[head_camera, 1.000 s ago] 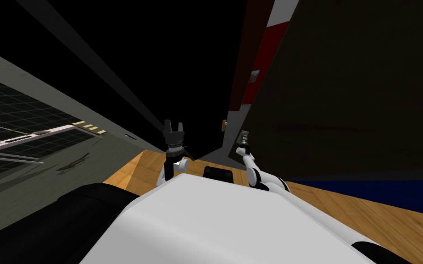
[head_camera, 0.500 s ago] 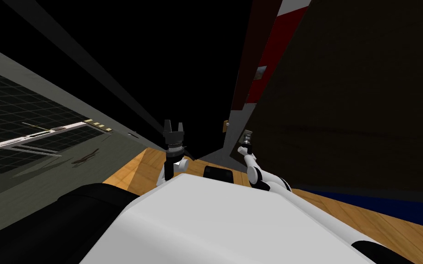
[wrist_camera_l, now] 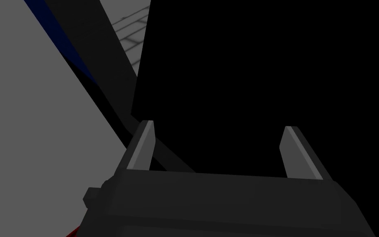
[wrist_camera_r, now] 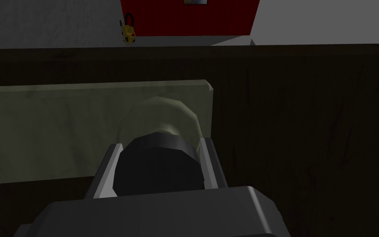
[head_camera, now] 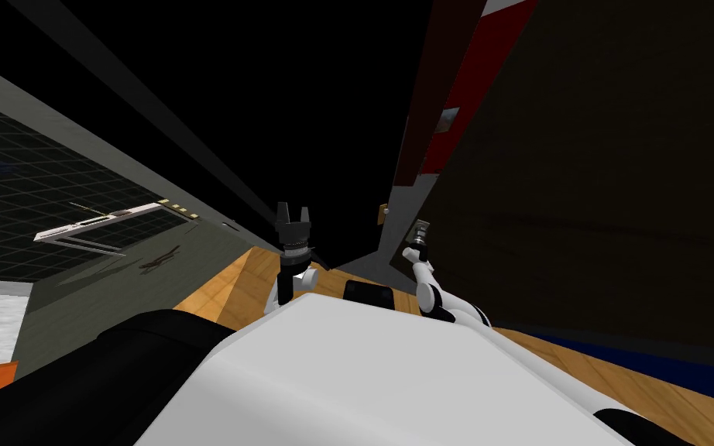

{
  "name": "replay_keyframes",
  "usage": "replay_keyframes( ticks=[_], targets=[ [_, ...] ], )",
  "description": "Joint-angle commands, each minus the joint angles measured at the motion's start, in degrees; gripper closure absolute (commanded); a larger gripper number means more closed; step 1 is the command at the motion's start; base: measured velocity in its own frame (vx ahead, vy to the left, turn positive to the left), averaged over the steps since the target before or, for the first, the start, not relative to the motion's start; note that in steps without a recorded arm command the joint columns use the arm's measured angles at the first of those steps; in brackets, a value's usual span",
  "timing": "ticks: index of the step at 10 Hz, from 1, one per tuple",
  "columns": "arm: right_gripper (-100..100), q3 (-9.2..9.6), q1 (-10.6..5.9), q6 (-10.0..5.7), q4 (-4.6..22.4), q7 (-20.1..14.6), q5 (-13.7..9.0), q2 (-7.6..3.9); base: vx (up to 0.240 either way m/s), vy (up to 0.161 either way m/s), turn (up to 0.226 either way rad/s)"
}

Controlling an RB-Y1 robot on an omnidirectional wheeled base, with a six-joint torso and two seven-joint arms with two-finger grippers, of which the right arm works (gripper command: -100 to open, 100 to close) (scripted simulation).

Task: Push the door open

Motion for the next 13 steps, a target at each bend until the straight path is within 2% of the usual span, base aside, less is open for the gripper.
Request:
replay_keyframes(
  ticks=[1,2,5,8,10,11,12,13],
  targets=[
    [100,-0.42,-1.86,-2.86,2.9,-0.6,-0.2,-2.19,0.006,0.008,-0.014],
    [100,-0.42,-1.86,-2.9,3.5,-0.6,-0.2,-2.19,-0.006,0.001,0.001],
    [100,-5.12,-2.51,-4.69,3.7,2.7,-1.7,-2.31,0.048,-0.043,0.164],
    [100,-5.14,-2.51,-4.46,3.6,2.7,-1.7,-2.31,0.042,-0.031,0.007],
    [100,-8.35,-2.95,-5.91,3.8,4.9,-2.8,-2.33,0.042,-0.03,0.156],
    [100,-8.35,-2.95,-5.91,5.6,4.9,-2.8,-2.33,0.046,-0.051,0.072],
    [100,-8.35,-2.95,-5.91,6.2,4.9,-2.8,-2.33,0.019,-0.022,0.001],
    [100,-8.35,-2.95,-5.91,5.6,4.9,-2.8,-2.33,0.0,0.0,0.0]
  ],
)
